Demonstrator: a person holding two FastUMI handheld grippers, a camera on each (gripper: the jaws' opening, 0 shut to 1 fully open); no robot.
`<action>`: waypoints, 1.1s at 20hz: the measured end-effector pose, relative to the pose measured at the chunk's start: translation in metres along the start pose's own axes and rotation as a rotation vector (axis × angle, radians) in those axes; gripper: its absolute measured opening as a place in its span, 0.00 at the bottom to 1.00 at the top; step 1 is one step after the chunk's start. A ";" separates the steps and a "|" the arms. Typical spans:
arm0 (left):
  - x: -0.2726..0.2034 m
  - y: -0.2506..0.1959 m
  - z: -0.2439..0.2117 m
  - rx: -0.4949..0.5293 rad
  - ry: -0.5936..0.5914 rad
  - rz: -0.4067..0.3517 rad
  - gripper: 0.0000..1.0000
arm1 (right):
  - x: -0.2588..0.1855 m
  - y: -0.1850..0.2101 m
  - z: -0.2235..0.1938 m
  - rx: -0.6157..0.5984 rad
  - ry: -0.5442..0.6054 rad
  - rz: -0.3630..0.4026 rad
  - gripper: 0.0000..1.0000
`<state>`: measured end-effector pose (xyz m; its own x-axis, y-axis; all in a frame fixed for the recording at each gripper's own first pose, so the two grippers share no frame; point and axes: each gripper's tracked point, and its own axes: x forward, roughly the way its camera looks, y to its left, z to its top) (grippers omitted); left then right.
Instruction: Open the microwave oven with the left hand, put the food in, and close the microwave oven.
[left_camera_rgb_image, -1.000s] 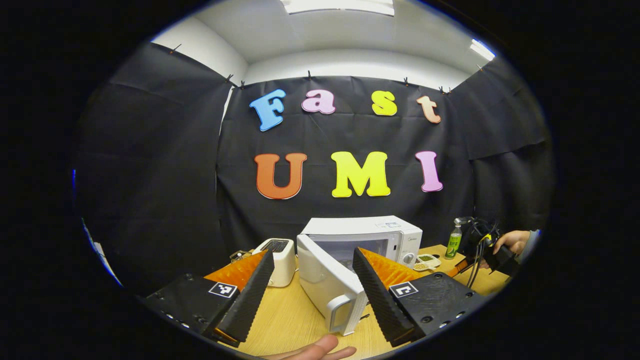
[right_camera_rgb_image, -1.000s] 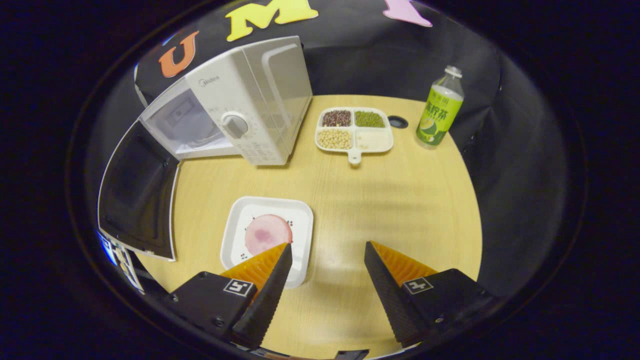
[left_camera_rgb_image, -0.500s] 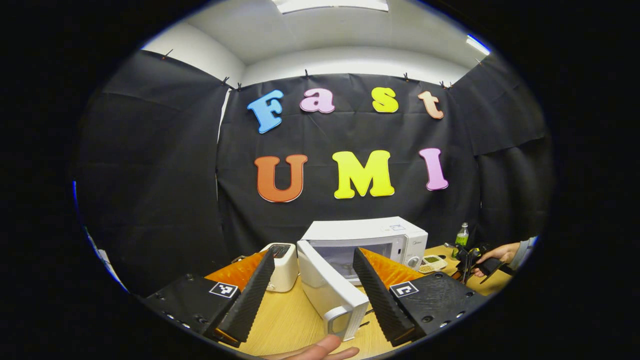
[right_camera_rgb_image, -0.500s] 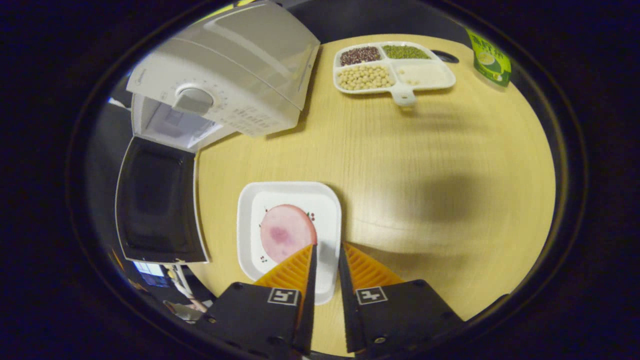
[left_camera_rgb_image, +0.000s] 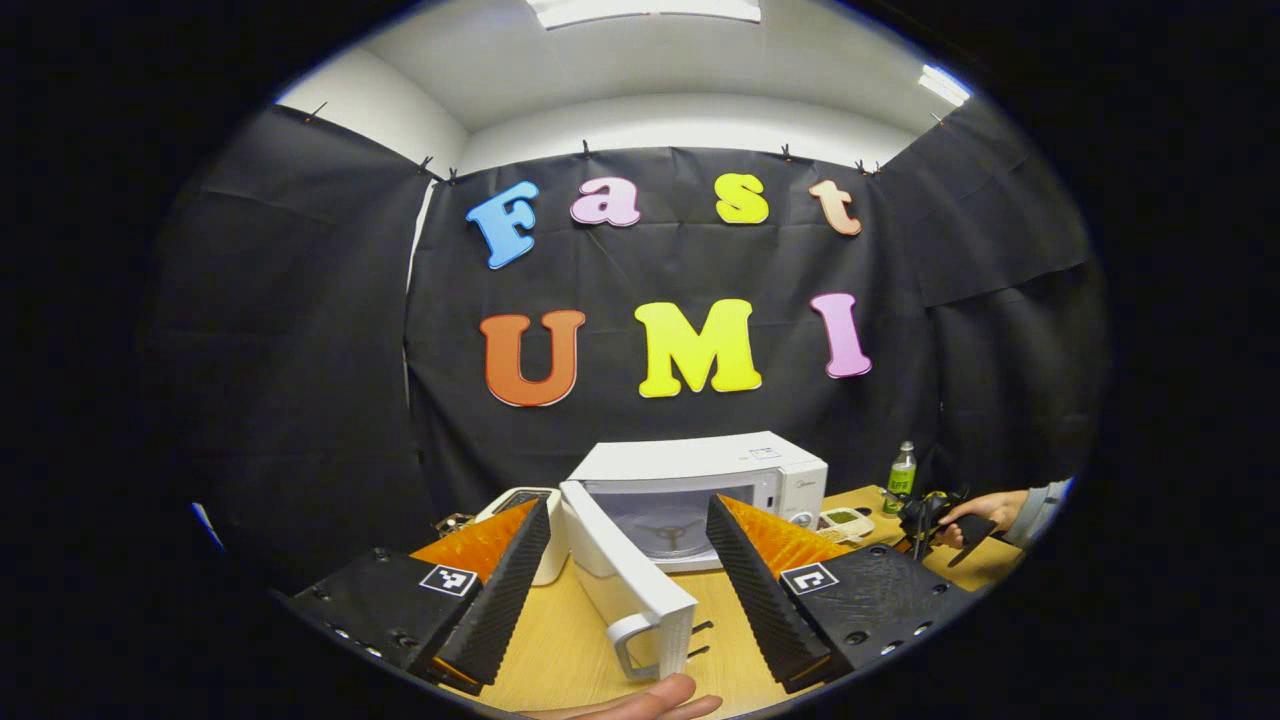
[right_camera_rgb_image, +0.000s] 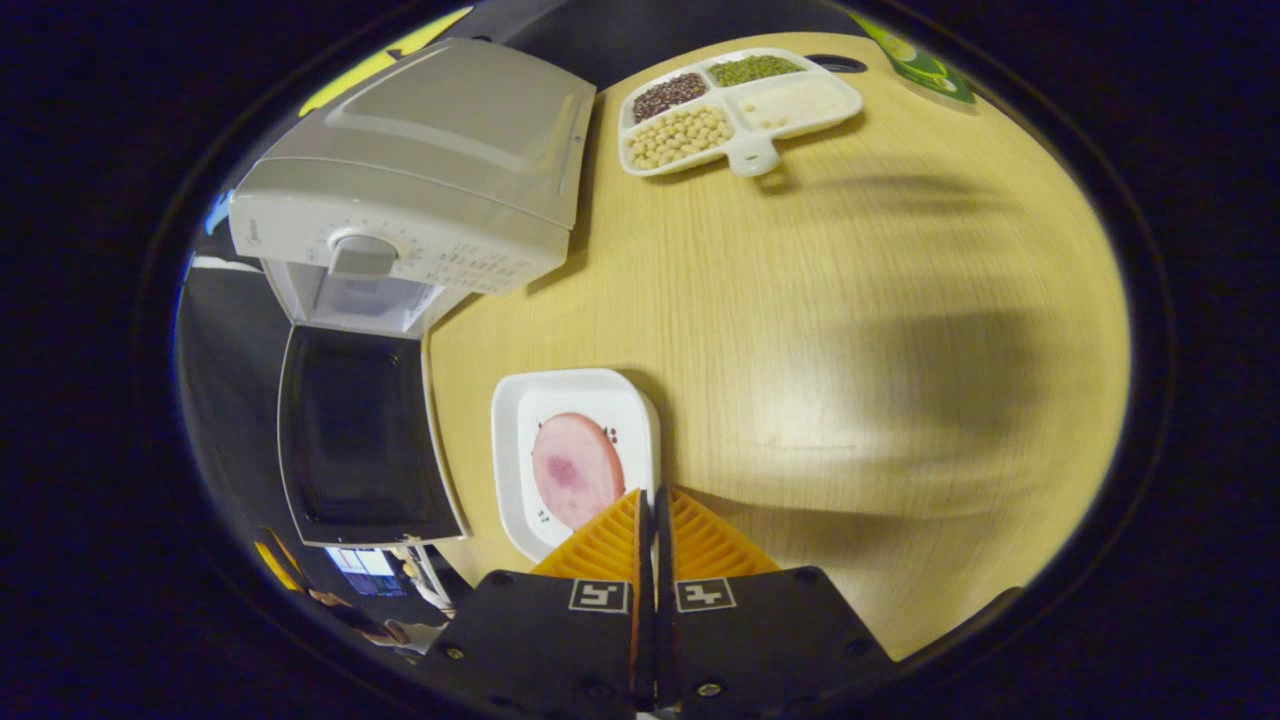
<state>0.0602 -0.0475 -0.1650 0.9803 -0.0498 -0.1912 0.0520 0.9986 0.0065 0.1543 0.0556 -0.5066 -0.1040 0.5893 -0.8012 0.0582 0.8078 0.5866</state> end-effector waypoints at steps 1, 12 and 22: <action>-0.002 -0.002 0.001 -0.007 -0.001 -0.008 0.95 | -0.002 -0.002 -0.002 0.014 -0.008 -0.001 0.12; -0.010 -0.001 0.000 -0.027 -0.018 -0.049 0.95 | -0.033 0.037 -0.018 0.196 -0.251 0.040 0.04; -0.035 0.025 0.002 -0.043 -0.048 -0.092 0.95 | -0.003 0.153 -0.011 0.385 -0.459 0.194 0.04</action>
<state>0.0275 -0.0210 -0.1565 0.9798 -0.1409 -0.1421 0.1348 0.9895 -0.0511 0.1521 0.1777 -0.4130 0.3764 0.6023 -0.7040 0.3953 0.5828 0.7100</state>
